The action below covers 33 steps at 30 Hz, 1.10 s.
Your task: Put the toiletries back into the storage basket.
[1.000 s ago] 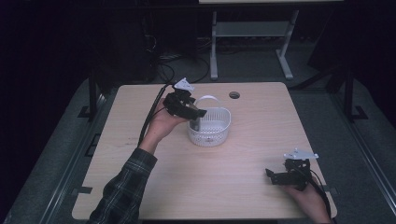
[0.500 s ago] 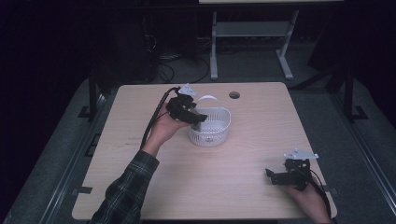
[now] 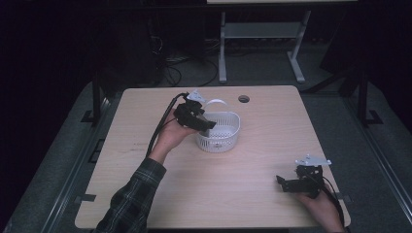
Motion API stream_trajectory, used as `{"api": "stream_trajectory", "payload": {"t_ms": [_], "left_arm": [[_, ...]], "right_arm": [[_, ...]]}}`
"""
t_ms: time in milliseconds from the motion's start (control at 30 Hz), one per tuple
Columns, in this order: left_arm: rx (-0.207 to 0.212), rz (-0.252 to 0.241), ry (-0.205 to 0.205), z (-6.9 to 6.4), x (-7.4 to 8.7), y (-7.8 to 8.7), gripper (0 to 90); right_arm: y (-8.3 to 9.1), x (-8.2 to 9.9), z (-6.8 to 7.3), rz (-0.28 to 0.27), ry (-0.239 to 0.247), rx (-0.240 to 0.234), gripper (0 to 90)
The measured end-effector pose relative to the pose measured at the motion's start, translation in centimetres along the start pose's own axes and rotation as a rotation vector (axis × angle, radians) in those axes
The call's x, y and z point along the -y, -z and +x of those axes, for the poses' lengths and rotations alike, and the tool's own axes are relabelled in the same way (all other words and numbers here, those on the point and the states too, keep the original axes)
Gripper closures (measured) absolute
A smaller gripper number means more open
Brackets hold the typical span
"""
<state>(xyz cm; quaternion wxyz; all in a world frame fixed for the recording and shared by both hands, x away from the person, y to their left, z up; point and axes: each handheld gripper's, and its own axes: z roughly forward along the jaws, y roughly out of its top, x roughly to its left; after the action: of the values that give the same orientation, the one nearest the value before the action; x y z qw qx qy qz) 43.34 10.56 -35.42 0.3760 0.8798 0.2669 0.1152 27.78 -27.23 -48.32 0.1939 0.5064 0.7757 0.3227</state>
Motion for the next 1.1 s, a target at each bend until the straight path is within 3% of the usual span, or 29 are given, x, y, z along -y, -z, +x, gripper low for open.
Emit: {"api": "stream_trajectory", "payload": {"t_ms": [533,833,1100], "left_arm": [[0.005,0.015,-0.01,0.1,0.5,-0.2,28.6],[0.01,0.011,-0.019,0.0,0.5,-0.1,15.9],[0.005,-0.014,-0.024,-0.1,0.2,1.1,13.8]], "right_arm": [[0.0,0.0,0.0,0.0,0.0,0.0,0.0],[0.0,0.0,0.0,0.0,0.0,0.0,0.0],[0.0,0.0,0.0,0.0,0.0,0.0,0.0]]}}
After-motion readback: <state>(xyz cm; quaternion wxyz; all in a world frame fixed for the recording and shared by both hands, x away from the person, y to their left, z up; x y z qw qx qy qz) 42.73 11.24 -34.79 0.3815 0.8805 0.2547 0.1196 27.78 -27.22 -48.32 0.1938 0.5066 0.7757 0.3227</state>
